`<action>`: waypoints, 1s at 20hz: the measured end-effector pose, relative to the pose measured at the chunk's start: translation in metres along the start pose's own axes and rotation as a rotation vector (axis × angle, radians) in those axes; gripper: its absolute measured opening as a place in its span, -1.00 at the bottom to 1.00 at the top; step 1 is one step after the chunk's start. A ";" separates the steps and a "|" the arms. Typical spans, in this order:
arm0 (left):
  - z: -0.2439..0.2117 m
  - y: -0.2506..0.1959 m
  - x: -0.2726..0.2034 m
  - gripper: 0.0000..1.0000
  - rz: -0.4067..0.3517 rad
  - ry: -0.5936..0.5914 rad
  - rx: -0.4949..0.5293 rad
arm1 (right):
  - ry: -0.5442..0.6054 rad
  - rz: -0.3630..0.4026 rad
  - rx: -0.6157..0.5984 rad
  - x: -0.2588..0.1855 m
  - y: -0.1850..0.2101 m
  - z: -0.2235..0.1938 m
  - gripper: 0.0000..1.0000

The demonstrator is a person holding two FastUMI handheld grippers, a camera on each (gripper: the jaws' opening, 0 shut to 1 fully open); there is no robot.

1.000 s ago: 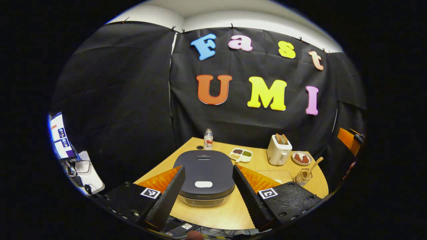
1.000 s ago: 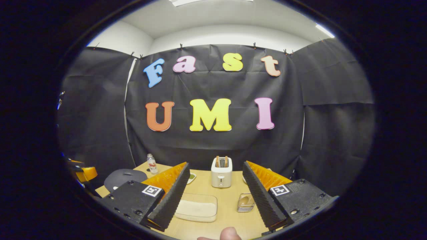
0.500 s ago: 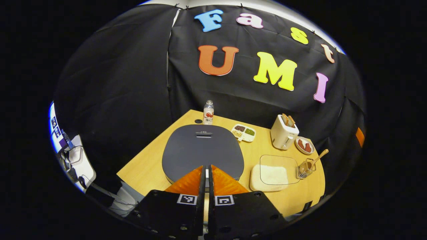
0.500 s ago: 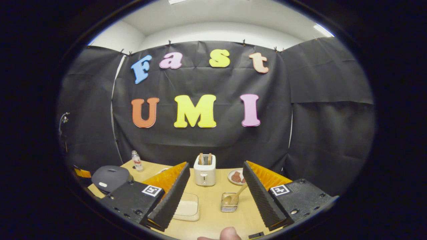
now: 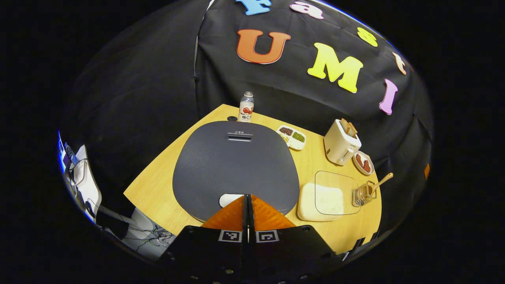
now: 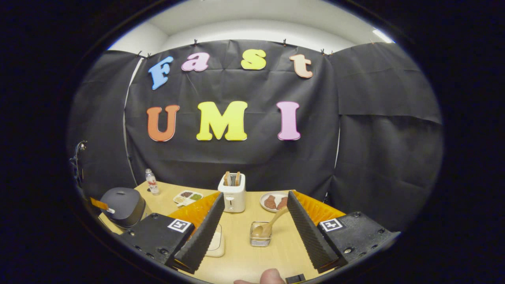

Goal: Close the left gripper, press the button to open the rice cooker; take a wooden spoon from the chopstick holder with the right hand, scoop a spoonful of rice and pour it into the rice cooker, then put the wooden spoon back into the chopstick holder.

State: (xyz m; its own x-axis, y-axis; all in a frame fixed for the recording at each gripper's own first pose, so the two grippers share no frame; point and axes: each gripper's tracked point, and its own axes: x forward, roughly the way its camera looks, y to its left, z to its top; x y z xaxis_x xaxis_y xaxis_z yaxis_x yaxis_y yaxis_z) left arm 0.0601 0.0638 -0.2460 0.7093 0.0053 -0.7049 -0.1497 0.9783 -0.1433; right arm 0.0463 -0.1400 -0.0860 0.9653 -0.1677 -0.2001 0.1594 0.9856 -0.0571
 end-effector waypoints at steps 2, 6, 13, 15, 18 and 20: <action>-0.002 0.004 0.003 -1.00 0.008 0.008 0.001 | 0.008 0.003 0.002 0.003 0.001 -0.002 1.00; -0.005 0.006 0.007 -1.00 0.000 0.009 -0.012 | 0.004 0.002 -0.010 0.008 0.000 0.000 1.00; -0.015 0.007 0.006 -1.00 -0.025 0.033 -0.095 | 0.014 0.042 -0.013 0.014 0.015 -0.003 1.00; -0.010 0.008 0.001 -1.00 -0.019 0.021 -0.085 | 0.004 0.050 -0.018 0.015 0.015 0.001 1.00; 0.007 0.006 -0.007 -1.00 0.000 -0.044 -0.037 | -0.019 0.052 -0.025 0.015 0.013 0.011 0.97; 0.038 0.002 -0.025 -1.00 0.002 -0.139 -0.011 | -0.030 0.057 -0.025 0.017 0.012 0.016 0.97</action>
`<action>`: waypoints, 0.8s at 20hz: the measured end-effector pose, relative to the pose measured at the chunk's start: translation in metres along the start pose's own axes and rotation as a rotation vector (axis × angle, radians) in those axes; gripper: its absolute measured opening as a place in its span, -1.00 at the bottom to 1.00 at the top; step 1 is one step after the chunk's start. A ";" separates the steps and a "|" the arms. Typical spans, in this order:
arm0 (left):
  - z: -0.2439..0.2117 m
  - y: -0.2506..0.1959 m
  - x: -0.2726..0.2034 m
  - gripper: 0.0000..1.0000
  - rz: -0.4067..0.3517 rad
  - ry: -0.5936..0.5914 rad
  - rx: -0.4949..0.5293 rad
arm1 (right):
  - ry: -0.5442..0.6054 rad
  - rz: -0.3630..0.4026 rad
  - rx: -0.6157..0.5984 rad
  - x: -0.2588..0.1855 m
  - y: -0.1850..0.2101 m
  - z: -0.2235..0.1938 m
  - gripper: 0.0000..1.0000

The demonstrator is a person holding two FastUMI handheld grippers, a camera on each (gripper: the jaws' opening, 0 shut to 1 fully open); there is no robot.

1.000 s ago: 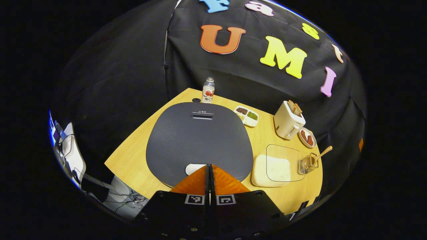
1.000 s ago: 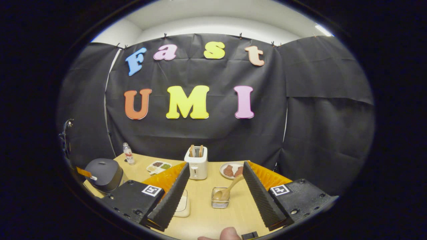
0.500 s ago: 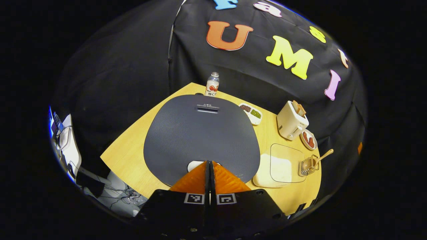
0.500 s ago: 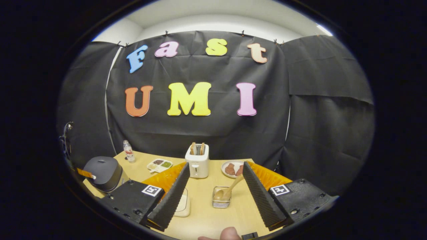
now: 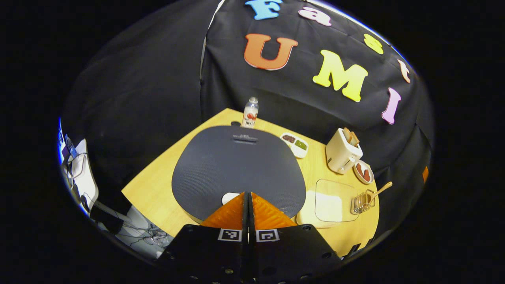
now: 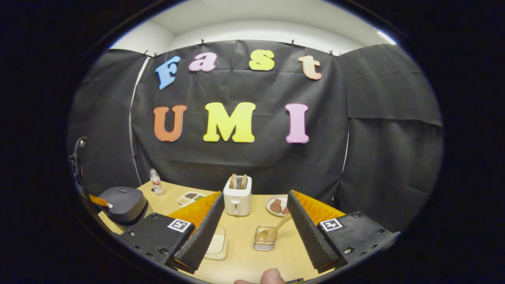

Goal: Close the left gripper, press the button to open the rice cooker; take a wooden spoon from the chopstick holder with the right hand, scoop a spoonful of rice and pour it into the rice cooker, then put the wooden spoon back into the chopstick holder.

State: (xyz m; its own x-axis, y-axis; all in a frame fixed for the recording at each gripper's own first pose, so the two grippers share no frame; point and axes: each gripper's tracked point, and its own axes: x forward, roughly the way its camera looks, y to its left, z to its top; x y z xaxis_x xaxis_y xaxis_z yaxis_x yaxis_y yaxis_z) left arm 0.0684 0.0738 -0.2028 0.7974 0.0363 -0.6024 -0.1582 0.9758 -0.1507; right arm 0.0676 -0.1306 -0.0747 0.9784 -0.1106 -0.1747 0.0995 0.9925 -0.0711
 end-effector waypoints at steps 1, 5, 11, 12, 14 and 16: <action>0.017 -0.003 -0.006 -1.00 -0.001 -0.049 0.008 | -0.008 -0.001 0.000 0.001 -0.002 0.003 0.97; 0.078 -0.010 -0.031 -1.00 0.007 -0.239 0.046 | -0.041 -0.005 0.004 -0.002 -0.006 0.015 1.00; 0.122 -0.022 -0.063 -1.00 0.017 -0.413 0.081 | -0.049 0.030 0.022 -0.009 -0.008 0.015 1.00; 0.127 -0.031 -0.070 -0.99 0.000 -0.442 0.092 | -0.049 0.035 0.019 -0.010 -0.008 0.014 0.97; 0.133 -0.043 -0.084 -0.22 -0.020 -0.484 0.105 | -0.046 0.045 0.020 -0.011 -0.012 0.011 1.00; 0.134 -0.050 -0.101 0.55 -0.027 -0.523 0.122 | -0.035 0.042 0.021 -0.009 -0.018 0.006 1.00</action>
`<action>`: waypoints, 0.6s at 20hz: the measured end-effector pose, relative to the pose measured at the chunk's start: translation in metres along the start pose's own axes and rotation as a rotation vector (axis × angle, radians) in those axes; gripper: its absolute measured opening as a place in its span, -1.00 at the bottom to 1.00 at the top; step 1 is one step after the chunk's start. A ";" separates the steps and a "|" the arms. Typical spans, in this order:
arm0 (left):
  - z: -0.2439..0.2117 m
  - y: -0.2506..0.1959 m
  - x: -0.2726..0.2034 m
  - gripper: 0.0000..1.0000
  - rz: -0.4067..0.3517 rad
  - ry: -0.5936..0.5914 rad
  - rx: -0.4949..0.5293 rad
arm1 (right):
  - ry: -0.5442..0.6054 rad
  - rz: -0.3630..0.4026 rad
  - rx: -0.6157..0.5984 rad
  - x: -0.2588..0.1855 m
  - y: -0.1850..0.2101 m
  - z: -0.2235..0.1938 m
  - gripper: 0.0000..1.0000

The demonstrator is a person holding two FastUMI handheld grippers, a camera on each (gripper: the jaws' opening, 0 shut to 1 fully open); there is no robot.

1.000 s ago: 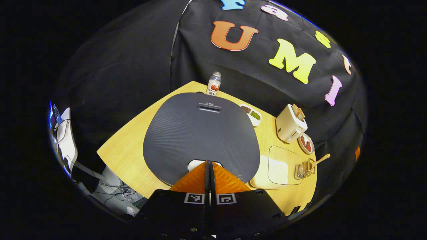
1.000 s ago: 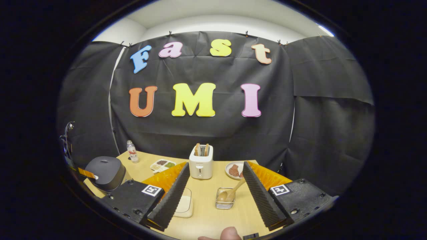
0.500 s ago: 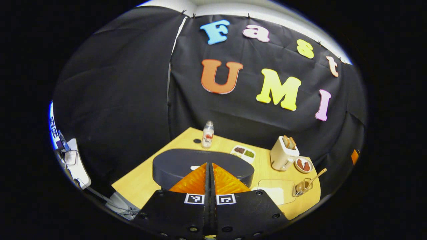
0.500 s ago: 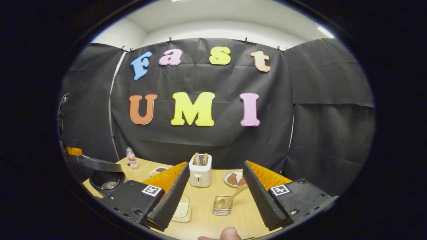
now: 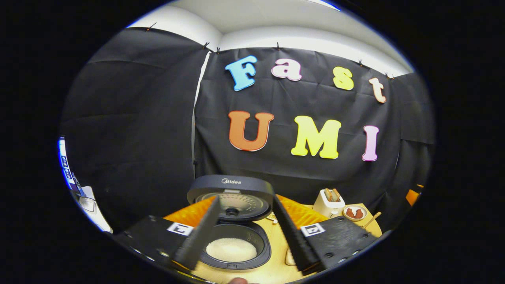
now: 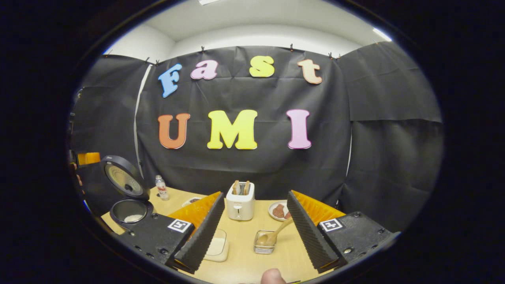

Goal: Close the left gripper, press the button to open the rice cooker; take a wooden spoon from the chopstick holder with the right hand, scoop a spoonful of rice and pour it into the rice cooker, then put the wooden spoon back into the chopstick holder.

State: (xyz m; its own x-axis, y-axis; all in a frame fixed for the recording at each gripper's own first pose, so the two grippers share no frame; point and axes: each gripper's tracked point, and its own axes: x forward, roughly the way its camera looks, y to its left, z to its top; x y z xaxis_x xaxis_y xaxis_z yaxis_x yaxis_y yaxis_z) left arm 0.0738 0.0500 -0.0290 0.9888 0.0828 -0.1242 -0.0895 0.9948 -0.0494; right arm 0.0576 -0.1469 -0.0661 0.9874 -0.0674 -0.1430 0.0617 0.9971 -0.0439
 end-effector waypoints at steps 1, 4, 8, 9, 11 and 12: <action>0.003 -0.004 -0.001 0.94 -0.004 -0.012 0.000 | 0.011 0.000 0.003 0.001 -0.002 -0.005 1.00; 0.003 -0.023 -0.008 0.89 -0.025 -0.035 -0.002 | 0.036 0.021 0.023 0.007 -0.009 -0.020 0.96; 0.006 -0.036 -0.020 0.89 -0.026 -0.043 0.021 | 0.107 0.015 0.022 0.029 -0.031 -0.058 1.00; 0.008 -0.039 -0.022 0.88 -0.023 -0.046 0.016 | 0.122 0.016 0.020 0.037 -0.036 -0.068 0.96; 0.011 -0.046 -0.020 0.88 -0.020 -0.057 -0.002 | 0.149 0.007 -0.004 0.055 -0.048 -0.088 1.00; 0.014 -0.047 -0.019 0.89 -0.015 -0.066 -0.007 | 0.167 0.008 -0.015 0.064 -0.052 -0.097 0.96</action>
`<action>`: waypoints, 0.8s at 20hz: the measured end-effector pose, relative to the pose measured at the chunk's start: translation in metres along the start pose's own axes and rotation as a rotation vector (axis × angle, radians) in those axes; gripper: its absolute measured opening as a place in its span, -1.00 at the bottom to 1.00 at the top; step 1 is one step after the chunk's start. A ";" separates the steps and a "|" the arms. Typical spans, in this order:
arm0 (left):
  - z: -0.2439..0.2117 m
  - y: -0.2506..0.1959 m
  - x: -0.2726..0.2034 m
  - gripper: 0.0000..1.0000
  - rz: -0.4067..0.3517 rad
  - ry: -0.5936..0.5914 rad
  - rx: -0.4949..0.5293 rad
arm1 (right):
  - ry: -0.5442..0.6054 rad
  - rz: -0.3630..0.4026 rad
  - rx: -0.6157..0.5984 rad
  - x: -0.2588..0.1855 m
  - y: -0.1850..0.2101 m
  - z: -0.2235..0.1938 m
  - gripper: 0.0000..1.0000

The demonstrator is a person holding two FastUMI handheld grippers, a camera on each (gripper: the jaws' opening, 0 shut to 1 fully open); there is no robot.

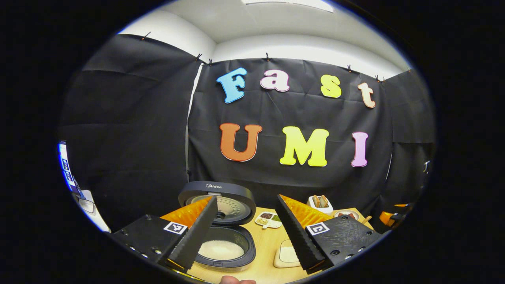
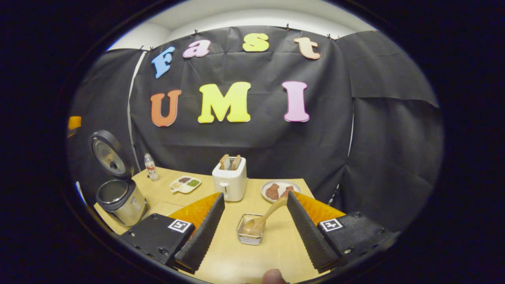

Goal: Close the left gripper, press the button to open the rice cooker; take a wooden spoon from the chopstick holder with the right hand, scoop a spoonful of rice and pour it into the rice cooker, then put the wooden spoon back into the chopstick holder.

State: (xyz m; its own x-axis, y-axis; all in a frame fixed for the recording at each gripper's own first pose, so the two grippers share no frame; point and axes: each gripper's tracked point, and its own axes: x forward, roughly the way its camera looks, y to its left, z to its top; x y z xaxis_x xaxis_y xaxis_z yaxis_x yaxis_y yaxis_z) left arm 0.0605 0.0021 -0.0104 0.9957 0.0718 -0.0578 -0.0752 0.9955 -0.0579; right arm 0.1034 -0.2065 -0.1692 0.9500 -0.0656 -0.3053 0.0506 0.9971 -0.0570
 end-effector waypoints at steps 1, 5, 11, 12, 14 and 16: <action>0.002 -0.003 0.002 0.89 0.006 -0.008 -0.001 | 0.016 0.010 0.000 0.012 -0.001 -0.008 1.00; -0.003 -0.011 0.005 0.89 0.056 -0.002 0.012 | 0.102 0.040 0.050 0.065 -0.014 -0.048 1.00; -0.016 -0.023 0.010 0.89 0.118 0.050 0.045 | 0.248 0.066 0.130 0.138 -0.026 -0.110 0.99; -0.018 -0.024 0.009 0.88 0.127 0.054 0.046 | 0.259 0.071 0.143 0.149 -0.028 -0.114 0.86; -0.022 -0.029 0.008 0.89 0.132 0.069 0.054 | 0.268 0.085 0.167 0.165 -0.026 -0.118 0.55; -0.029 -0.031 0.009 0.88 0.130 0.095 0.061 | 0.285 0.096 0.197 0.176 -0.024 -0.121 0.53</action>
State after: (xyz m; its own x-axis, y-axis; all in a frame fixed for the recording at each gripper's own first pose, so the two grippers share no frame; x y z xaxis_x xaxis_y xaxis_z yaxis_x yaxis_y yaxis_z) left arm 0.0701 -0.0304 -0.0379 0.9680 0.1970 -0.1554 -0.1969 0.9803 0.0163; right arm 0.2322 -0.2464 -0.3369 0.8306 0.0479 -0.5548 0.0502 0.9858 0.1602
